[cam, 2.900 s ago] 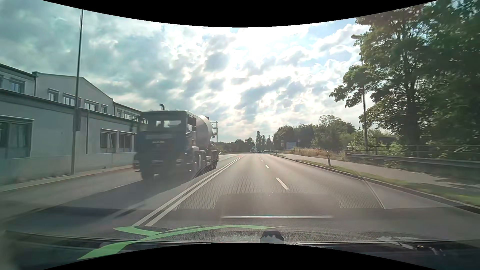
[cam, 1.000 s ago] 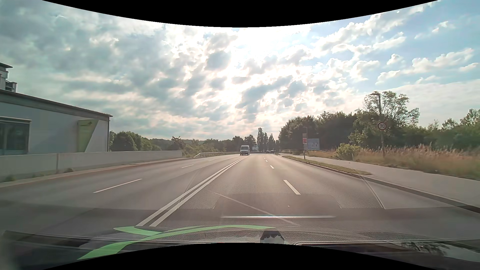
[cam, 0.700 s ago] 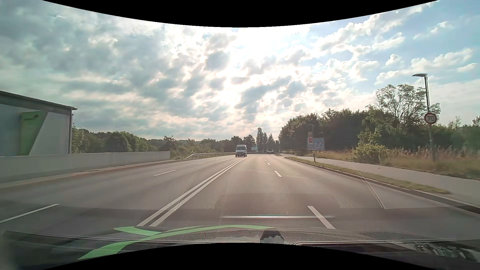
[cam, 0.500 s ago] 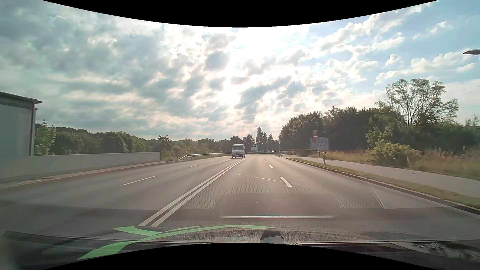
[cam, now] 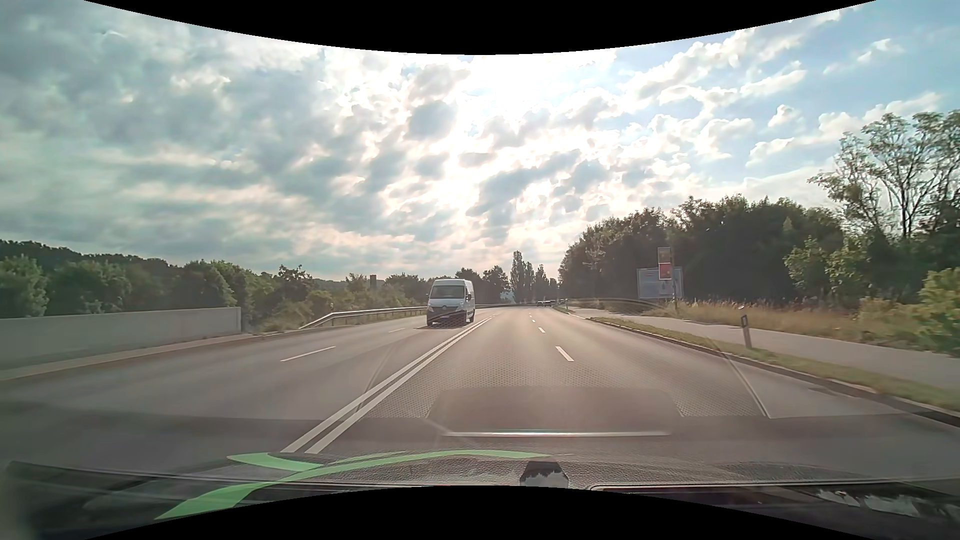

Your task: Follow the waypoints while adhering to traffic rules and regulations

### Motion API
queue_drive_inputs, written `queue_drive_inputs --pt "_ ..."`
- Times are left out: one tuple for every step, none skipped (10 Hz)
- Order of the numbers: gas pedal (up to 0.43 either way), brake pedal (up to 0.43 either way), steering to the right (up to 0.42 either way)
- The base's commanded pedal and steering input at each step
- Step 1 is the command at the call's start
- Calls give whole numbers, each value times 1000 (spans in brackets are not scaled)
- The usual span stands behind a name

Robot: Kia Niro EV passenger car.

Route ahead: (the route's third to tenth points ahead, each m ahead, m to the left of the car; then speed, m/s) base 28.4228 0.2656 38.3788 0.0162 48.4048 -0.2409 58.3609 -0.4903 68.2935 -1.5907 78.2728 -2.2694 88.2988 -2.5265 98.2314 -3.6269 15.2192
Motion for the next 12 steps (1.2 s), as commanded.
queue_drive_inputs --pt "220 0 0" --pt "220 0 0" --pt "220 0 0" --pt "220 0 0" --pt "220 0 0" --pt "220 0 0" --pt "220 0 0" --pt "220 0 0" --pt "209 0 0" --pt "209 0 1" --pt "209 0 0" --pt "209 0 0"
